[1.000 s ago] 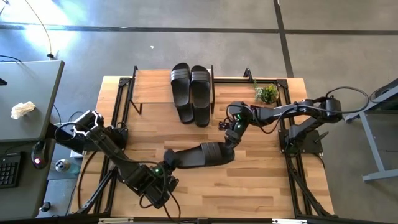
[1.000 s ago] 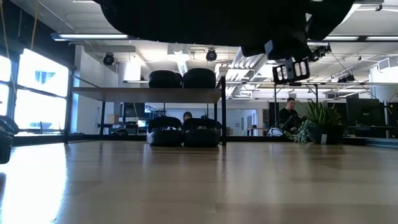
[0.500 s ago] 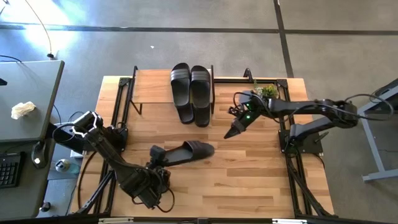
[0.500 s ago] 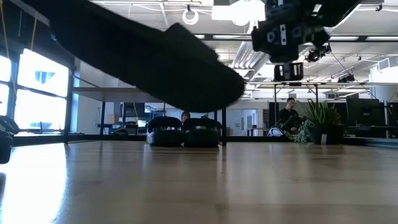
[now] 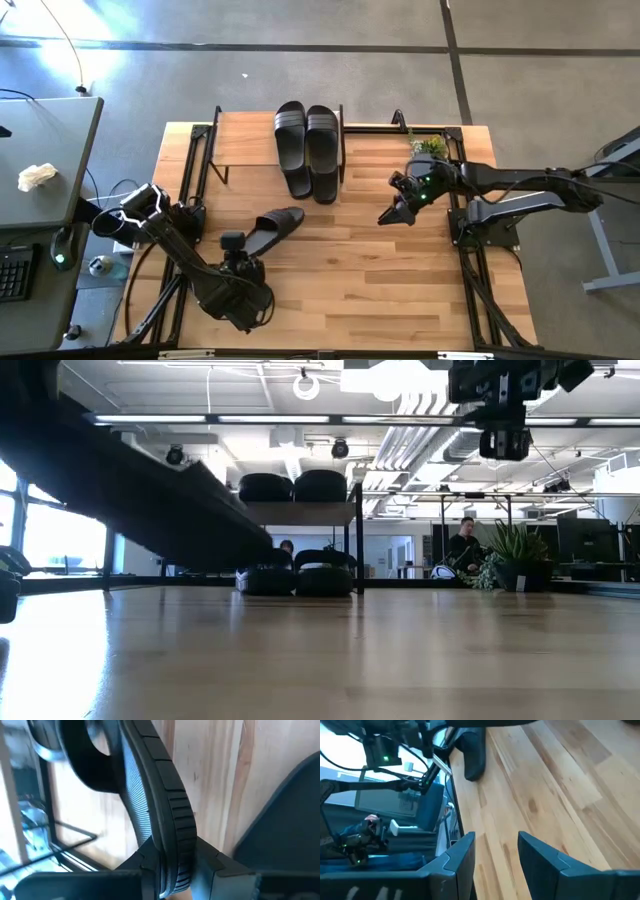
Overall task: Pick and place slides into the shelf
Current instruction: Put the black slipper under the shelf
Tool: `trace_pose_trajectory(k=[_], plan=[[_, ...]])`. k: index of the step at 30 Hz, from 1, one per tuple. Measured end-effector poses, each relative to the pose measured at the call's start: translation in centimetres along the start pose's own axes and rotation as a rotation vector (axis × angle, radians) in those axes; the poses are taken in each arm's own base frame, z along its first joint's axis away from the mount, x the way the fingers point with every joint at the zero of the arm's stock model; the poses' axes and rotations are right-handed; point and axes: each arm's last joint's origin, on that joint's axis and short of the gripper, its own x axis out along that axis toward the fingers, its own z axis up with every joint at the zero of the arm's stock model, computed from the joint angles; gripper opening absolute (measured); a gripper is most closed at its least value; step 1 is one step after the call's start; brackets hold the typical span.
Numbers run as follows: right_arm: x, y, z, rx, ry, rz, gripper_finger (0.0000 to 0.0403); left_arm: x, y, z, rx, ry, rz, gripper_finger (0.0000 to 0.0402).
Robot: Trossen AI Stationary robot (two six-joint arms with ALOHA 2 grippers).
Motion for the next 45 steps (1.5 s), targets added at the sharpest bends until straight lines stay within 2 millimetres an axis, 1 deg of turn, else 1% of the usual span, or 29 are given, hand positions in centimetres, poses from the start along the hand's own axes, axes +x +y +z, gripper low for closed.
trace_pose_trajectory(k=[3,6,11,14,17,19,25,29,33,36,41,45], plan=[[-0.4,0.4,-0.6,-0.011,-0.001,-0.013,0.0138,0.0,-0.1,0.0,-0.074,0.025,-0.017,0.0049],[-0.4,0.7,-0.9,-0.029,-0.006,-0.018,0.0138,0.4,-0.4,0.1,-0.161,0.079,-0.032,0.0049],[-0.1,1.1,-1.5,-0.057,0.023,-0.013,0.0138,0.7,-0.8,0.1,-0.330,0.163,-0.054,0.0049],[0.1,1.2,-1.8,-0.087,0.042,-0.017,0.0138,1.1,-1.2,0.2,-0.374,0.177,-0.036,0.0049],[0.2,1.3,-2.0,-0.117,0.046,-0.019,0.0138,2.4,-1.6,0.2,-0.384,0.201,0.016,0.0049],[0.2,1.4,-2.1,-0.137,0.052,-0.019,0.0138,3.7,-1.7,-0.2,-0.397,0.243,0.058,0.0049],[0.4,1.6,-2.5,-0.184,0.064,-0.026,0.0138,7.7,-0.6,-1.6,-0.437,0.384,0.192,0.0052],[0.5,1.7,-2.7,-0.202,0.067,-0.029,0.0138,9.3,0.0,-1.6,-0.364,0.391,0.216,0.0058],[0.6,1.8,-2.9,-0.207,0.075,-0.030,0.0138,10.3,0.6,-1.4,-0.320,0.364,0.238,0.0050],[0.6,1.8,-3.0,-0.212,0.072,-0.037,0.0138,11.5,1.3,-1.4,-0.334,0.398,0.259,0.0050],[0.7,1.9,-3.0,-0.221,0.068,-0.044,0.0138,13.8,2.4,-1.3,-0.363,0.441,0.254,0.0063],[0.7,1.8,-3.0,-0.221,0.065,-0.048,0.0138,15.3,3.3,-0.9,-0.359,0.446,0.239,0.0058]])
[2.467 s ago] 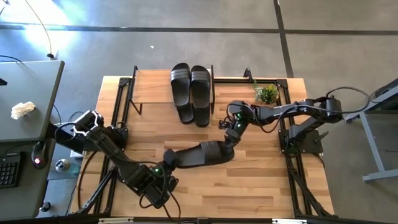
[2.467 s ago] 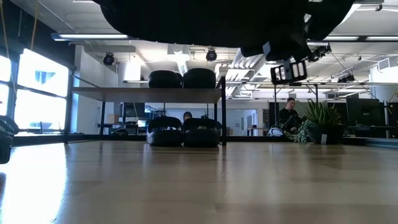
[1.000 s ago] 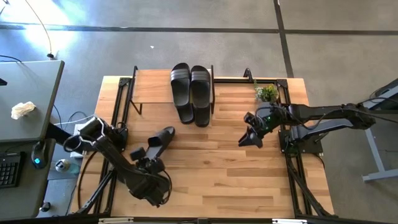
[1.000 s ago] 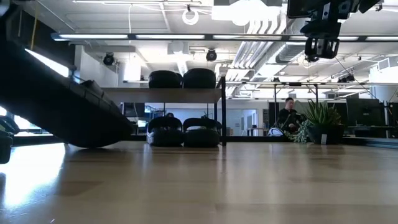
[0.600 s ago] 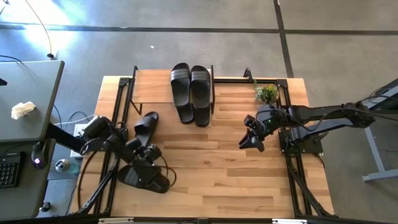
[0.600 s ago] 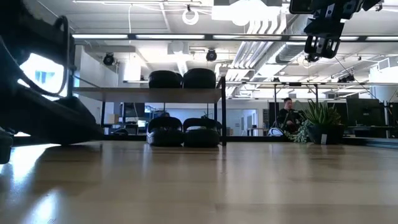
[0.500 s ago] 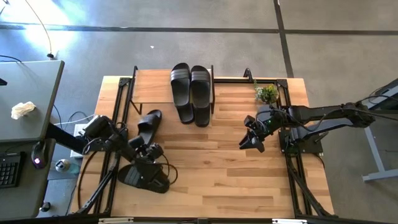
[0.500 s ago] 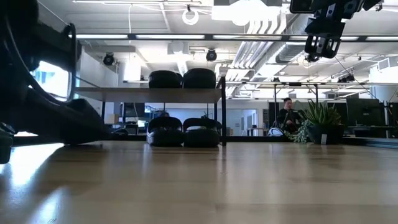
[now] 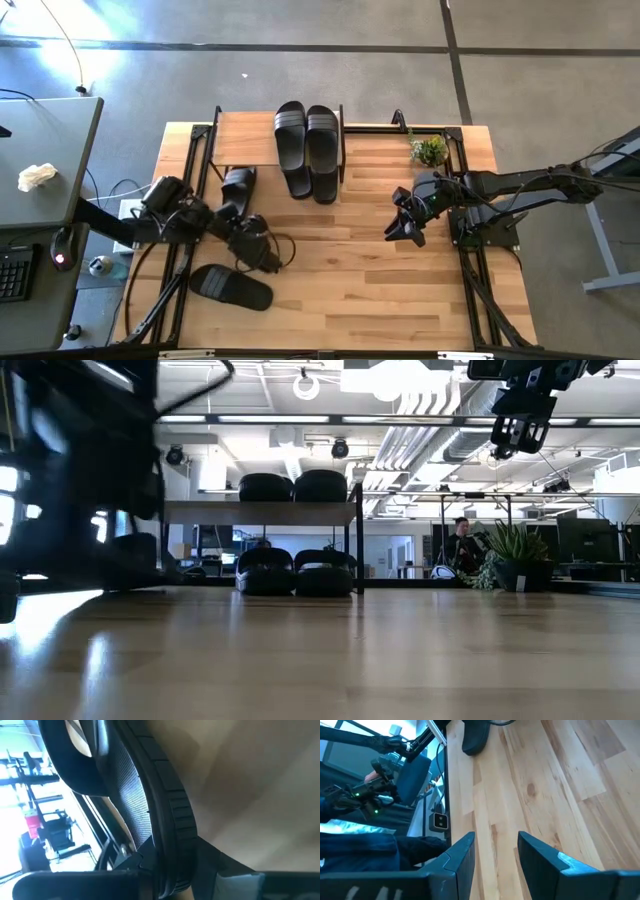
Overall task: Pick and place slides into the shelf
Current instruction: Put the black slipper under the shelf
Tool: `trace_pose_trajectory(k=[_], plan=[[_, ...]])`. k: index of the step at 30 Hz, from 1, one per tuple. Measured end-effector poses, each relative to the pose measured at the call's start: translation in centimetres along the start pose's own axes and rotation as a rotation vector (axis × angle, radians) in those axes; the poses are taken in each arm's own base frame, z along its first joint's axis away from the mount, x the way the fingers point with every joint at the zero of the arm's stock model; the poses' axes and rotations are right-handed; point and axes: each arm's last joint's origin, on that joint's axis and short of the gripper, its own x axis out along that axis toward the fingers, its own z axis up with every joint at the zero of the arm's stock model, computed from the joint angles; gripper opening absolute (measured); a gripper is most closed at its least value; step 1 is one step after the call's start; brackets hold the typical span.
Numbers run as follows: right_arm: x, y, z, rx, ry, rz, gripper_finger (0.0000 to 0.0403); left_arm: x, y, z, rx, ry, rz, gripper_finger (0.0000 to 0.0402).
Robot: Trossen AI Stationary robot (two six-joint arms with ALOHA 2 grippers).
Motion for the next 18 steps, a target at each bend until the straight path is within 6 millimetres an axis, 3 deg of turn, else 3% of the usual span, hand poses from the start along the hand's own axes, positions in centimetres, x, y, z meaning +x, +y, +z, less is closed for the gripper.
trace_pose_trajectory(k=[18], plan=[[0.0,0.0,0.0,0.006,-0.003,-0.005,0.0138,3.4,2.5,4.7,-0.005,0.022,0.025,0.0065]])
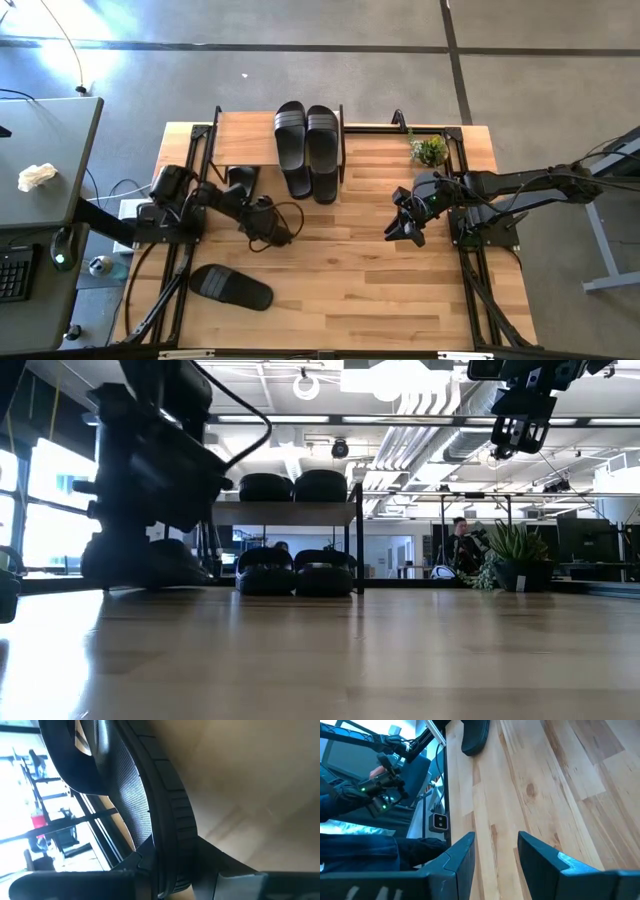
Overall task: Pick and place slides into the shelf
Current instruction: Put the black slipper under the shelf
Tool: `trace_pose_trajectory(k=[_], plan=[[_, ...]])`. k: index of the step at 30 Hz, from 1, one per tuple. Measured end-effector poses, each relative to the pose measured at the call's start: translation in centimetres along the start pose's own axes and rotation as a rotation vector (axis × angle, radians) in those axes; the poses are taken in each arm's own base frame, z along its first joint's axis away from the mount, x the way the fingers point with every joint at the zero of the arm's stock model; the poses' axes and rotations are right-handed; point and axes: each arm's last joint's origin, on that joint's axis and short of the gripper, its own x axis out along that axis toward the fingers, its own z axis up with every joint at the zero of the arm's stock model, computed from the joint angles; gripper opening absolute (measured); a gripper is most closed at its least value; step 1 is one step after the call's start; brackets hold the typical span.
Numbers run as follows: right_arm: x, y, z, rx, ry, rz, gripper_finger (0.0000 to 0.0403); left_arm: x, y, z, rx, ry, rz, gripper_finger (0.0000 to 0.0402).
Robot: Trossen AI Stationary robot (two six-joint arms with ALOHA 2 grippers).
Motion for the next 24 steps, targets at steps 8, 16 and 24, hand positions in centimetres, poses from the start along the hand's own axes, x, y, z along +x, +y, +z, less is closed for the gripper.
trace_pose_trajectory(k=[8,16,24], plan=[[0.0,0.0,0.0,0.000,0.000,0.000,0.0138,1.6,0.9,0.5,0.018,0.074,0.007,0.0080],[0.0,0.0,0.0,-0.006,0.000,0.000,0.0138,1.7,0.7,0.7,0.015,0.069,-0.017,0.0082],[0.0,0.0,0.0,-0.008,0.000,0.000,0.0138,1.2,1.1,0.8,0.031,0.046,-0.068,0.0086]])
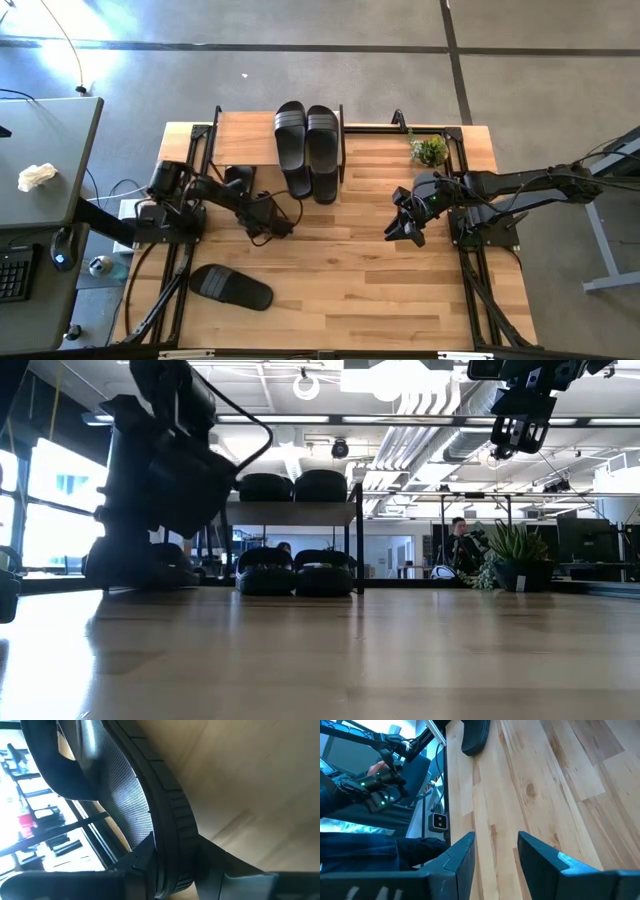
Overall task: Pick and place slides into the shelf
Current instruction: Put the black slipper under the shelf
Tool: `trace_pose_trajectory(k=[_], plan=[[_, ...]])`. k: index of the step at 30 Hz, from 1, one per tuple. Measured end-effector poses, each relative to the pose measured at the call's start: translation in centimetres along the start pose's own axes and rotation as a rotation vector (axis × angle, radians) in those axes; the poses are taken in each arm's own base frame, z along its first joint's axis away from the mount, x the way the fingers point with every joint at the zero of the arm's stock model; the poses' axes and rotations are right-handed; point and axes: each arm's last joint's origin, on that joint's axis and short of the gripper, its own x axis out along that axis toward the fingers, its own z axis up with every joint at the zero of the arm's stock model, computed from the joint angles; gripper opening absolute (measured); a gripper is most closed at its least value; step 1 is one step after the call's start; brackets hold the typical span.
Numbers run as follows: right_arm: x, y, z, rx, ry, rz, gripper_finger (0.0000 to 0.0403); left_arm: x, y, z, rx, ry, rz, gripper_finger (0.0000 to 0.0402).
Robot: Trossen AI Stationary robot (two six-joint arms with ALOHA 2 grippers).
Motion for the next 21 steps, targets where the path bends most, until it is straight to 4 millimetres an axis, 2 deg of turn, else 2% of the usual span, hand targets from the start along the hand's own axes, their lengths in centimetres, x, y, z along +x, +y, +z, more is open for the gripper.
trace_pose_trajectory(k=[7,14,21], plan=[[0.0,0.0,0.0,-0.019,0.000,0.000,0.0138,-1.0,1.1,-0.3,-0.032,-0.032,-0.050,0.0147],[0.0,0.0,0.0,-0.019,0.004,0.005,0.0138,-1.1,1.0,-0.5,0.012,0.018,-0.096,0.0220],[0.0,0.0,0.0,-0.019,0.013,0.017,0.0138,-1.2,1.1,-0.7,0.028,0.045,-0.126,0.0272]])
